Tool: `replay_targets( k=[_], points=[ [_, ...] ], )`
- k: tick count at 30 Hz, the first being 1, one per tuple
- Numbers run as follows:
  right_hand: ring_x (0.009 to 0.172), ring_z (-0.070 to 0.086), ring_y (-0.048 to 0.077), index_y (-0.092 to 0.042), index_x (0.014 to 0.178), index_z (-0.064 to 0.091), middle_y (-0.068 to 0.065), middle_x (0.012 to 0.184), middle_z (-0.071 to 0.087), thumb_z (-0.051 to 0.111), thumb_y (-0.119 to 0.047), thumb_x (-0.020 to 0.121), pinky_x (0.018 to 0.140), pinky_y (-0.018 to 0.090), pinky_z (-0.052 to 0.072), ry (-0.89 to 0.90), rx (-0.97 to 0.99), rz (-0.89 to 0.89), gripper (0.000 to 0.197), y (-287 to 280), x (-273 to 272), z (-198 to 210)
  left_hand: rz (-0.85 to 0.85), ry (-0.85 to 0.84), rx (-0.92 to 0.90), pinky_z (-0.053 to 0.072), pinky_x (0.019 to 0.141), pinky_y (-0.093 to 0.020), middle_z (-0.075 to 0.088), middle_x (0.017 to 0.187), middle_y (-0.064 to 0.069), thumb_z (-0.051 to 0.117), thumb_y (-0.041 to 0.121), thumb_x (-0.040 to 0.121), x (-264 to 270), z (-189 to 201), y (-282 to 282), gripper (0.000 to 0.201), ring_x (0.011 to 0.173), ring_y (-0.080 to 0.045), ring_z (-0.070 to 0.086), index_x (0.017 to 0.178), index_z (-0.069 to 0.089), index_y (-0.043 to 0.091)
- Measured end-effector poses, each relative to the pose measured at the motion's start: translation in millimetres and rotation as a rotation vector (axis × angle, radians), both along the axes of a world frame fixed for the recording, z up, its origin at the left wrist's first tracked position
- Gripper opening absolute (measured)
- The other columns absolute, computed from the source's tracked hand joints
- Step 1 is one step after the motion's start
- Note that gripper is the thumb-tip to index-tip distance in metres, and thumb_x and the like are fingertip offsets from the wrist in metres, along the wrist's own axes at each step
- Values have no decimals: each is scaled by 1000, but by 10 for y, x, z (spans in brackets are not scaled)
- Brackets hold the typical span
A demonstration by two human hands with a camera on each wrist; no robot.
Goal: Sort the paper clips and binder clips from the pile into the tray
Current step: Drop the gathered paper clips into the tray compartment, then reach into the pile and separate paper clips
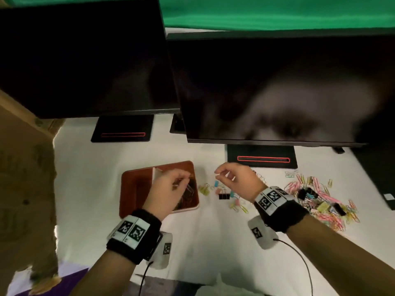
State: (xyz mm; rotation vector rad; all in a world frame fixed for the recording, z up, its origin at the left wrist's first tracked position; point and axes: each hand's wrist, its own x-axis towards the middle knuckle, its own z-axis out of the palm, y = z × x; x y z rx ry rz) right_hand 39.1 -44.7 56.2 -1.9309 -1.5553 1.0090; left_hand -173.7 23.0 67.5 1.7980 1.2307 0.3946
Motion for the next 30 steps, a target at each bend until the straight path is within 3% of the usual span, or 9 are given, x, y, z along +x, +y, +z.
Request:
replay_targets(
  k=[3,7,10,12,17,19,24,27,30],
  points=[
    [72,53,4,-22,108,63,-7,94,58,62,-23,88,71,17,41,-167,-99,-117,20,-334,494,-161,-162,27,49,45,80,-12,59,106,6,60,16,87,381,-68,-198,25,94,-6,60,111,63,19],
    [95,58,16,-22,115,61,0,107,58,64,-23,86,81,25,46,-272,-248,-187,29,-669,927,-339,-291,68,22,38,81,-2,52,113,4,61,17,85,910,-298,-450,32,97,-10,61,117,57,22],
    [101,57,16,-23,118,57,0,112,57,64,-24,84,89,30,49,-264,-314,-135,34,-750,1047,-407,-325,131,-6,49,88,-24,49,117,-1,63,15,83,1281,-483,-578,37,101,-17,58,118,54,22],
    [102,57,16,-25,118,57,-1,113,56,65,-25,83,90,31,50,-249,-323,-98,35,-725,1079,-460,-326,211,-5,50,90,-32,47,119,-1,64,17,83,1492,-600,-612,38,103,-19,57,118,51,23],
    [104,51,17,-28,105,61,-4,114,55,69,-34,79,91,32,46,-247,-313,-35,28,-619,1091,-608,-288,348,-11,50,85,-31,48,115,-4,65,15,82,1802,-811,-601,35,94,-23,59,114,50,18],
    [102,52,16,-26,99,62,-3,110,58,68,-30,80,88,29,45,-225,-282,-19,21,-603,1087,-675,-275,360,13,50,84,-31,51,111,-5,63,12,83,1846,-873,-572,28,92,-23,57,108,51,17],
    [86,54,10,-18,106,60,-3,100,65,63,-14,85,73,22,43,-113,-280,45,22,-598,1204,-730,-230,337,7,52,80,-28,54,105,-3,59,7,83,1786,-936,-544,25,86,-15,56,103,52,19],
    [83,52,13,-18,109,58,-4,92,57,61,-10,85,73,22,41,-101,-278,28,26,-637,1361,-712,-189,321,29,51,85,-29,50,109,-1,60,5,81,1712,-908,-550,30,95,-15,55,106,52,21],
    [94,54,15,-21,115,56,-2,102,56,61,-14,84,83,26,47,-152,-256,-1,31,-649,1507,-689,-239,331,158,46,94,-31,48,116,1,64,16,80,1747,-892,-585,39,107,-16,48,116,52,23]
  ],
)
